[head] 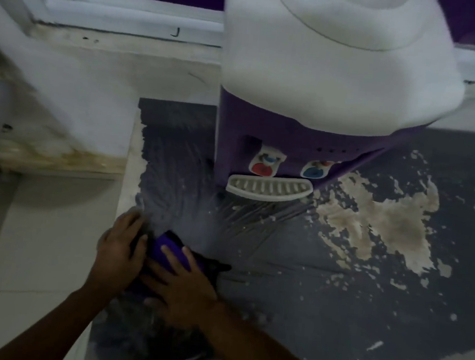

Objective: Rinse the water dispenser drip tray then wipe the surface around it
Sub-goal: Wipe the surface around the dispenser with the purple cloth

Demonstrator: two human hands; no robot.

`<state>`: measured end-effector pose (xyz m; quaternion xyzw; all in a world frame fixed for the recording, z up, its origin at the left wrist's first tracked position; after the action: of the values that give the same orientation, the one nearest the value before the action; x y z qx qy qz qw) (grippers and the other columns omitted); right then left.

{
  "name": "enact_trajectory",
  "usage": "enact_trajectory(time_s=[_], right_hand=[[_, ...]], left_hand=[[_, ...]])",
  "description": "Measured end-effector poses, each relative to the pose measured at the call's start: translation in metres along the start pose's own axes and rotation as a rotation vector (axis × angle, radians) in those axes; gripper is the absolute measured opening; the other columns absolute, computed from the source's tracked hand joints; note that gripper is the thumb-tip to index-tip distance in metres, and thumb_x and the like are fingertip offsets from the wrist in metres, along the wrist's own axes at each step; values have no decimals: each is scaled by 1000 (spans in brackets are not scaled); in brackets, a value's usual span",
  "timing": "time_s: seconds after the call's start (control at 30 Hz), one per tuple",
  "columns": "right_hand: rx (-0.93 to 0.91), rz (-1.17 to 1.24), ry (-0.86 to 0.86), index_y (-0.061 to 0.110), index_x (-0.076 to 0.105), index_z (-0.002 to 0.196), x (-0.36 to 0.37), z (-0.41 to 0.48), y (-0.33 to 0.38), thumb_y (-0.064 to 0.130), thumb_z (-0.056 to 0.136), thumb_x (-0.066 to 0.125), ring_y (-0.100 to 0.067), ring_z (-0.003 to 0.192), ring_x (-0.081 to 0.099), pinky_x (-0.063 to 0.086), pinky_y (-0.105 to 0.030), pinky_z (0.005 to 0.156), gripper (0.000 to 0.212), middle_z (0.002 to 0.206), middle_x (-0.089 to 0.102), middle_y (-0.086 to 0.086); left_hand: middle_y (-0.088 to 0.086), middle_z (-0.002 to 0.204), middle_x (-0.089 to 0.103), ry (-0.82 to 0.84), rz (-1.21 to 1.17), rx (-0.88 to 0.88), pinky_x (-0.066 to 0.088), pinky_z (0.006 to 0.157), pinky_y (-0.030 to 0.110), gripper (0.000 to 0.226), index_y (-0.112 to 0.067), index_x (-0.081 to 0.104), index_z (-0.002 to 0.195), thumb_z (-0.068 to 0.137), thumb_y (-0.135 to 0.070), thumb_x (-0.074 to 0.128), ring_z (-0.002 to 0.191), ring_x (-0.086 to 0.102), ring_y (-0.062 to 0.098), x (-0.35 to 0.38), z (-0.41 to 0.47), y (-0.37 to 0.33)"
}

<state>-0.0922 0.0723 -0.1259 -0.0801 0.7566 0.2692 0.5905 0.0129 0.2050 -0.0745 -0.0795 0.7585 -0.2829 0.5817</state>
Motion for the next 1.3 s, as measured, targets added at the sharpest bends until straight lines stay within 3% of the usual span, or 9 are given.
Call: enact_trajectory(time_s=[0.23, 0.33, 0.53, 0.63, 0.83, 0.93, 1.03, 1.17, 1.3], right_hand=[[-88, -84, 1, 33, 29, 153, -42, 51, -69, 57, 99, 33, -29, 151, 12, 4, -55, 121, 59, 163, 23, 4], [-62, -99, -1, 32, 28, 153, -55, 83, -91, 58, 98, 29, -33, 151, 12, 6, -57, 121, 60, 164, 21, 1], [673, 40, -129, 30, 2, 157, -75, 152, -114, 55, 101, 14, -35, 151, -8, -10, -50, 121, 62, 165, -8, -12], [694, 74, -152, 32, 4, 156, -72, 163, -92, 49, 103, 10, -30, 152, -6, -9, -49, 122, 56, 166, -5, -7], [281, 17, -5, 25, 22, 154, -36, 126, 1, 44, 103, 20, -37, 151, 9, 12, -59, 120, 55, 164, 13, -11], [116, -14, 3, 27, 42, 146, -7, 85, 51, 46, 101, 32, -37, 148, 24, 24, -59, 117, 50, 161, 29, -9], [25, -16, 4, 33, 36, 147, 13, 40, 78, 50, 101, 32, -31, 149, 24, 19, -55, 118, 49, 160, 30, -1], [140, 12, -32, 36, 30, 151, 17, -17, 65, 53, 101, 33, -27, 151, 19, 12, -51, 118, 52, 162, 25, 3], [537, 109, -96, 36, 30, 151, 12, -90, 13, 56, 100, 34, -28, 151, 17, 17, -56, 117, 55, 163, 21, 1]], left_hand=[[16, 136, 52, -46, -112, -20, 37, 101, 25, 50, -2, 51, 133, 93, -30, 40, 120, 53, 28, -15, -17, 27], [-1, 136, 50, -81, -243, -36, 25, 103, 4, 45, -11, 47, 138, 94, -22, 43, 122, 48, 13, -16, -20, 28], [-20, 128, 43, -99, -473, -218, 26, 83, -11, 53, -20, 23, 148, 99, -19, 43, 111, 48, 1, -21, -23, 31], [-14, 134, 46, -50, -515, -244, 32, 93, 2, 55, -19, 20, 150, 100, -21, 41, 116, 49, 4, -26, -26, 46], [4, 134, 56, -258, -461, -311, 46, 99, 34, 42, -12, 43, 140, 98, -17, 46, 116, 55, 15, -48, -45, 68], [8, 134, 57, -241, -417, -289, 48, 100, 39, 42, -10, 46, 139, 98, -17, 47, 118, 54, 16, -48, -53, 67], [6, 132, 58, -206, -387, -112, 45, 103, 31, 38, -9, 50, 135, 97, -15, 47, 117, 55, 9, -44, -56, 44], [-5, 130, 53, -30, -325, 186, 29, 103, 5, 39, -11, 50, 133, 95, -5, 50, 119, 45, -9, -20, -59, 3], [10, 133, 58, 79, -163, 327, 36, 109, 29, 36, -6, 57, 128, 95, -17, 48, 123, 52, 21, 20, -58, -14]])
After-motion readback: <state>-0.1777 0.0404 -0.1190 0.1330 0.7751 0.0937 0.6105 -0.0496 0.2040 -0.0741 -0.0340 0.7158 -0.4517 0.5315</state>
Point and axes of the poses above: each hand's wrist, its own z-axis towards the middle knuckle, its own x-axis out of the palm, y = z × x, the point moved 3 cm from there along z, towards the middle knuckle
